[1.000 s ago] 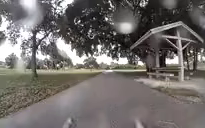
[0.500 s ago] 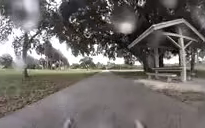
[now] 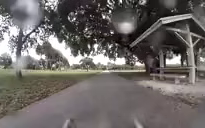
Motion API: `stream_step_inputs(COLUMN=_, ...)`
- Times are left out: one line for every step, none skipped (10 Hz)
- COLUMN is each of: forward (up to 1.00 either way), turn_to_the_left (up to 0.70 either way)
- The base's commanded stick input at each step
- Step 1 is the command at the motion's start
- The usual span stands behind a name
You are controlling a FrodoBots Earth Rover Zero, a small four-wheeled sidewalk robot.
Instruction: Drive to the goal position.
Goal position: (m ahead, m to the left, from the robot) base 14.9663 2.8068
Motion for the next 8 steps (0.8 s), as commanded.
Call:
stream_step_inputs(forward=1.0, turn_to_the_left=0.0)
stream_step_inputs(forward=1.0, turn_to_the_left=0.0)
stream_step_inputs(forward=1.0, turn_to_the_left=0.0)
stream_step_inputs(forward=1.0, turn_to_the_left=0.0)
stream_step_inputs(forward=1.0, turn_to_the_left=0.0)
stream_step_inputs(forward=1.0, turn_to_the_left=0.0)
stream_step_inputs(forward=1.0, turn_to_the_left=0.0)
stream_step_inputs(forward=1.0, turn_to_the_left=0.0)
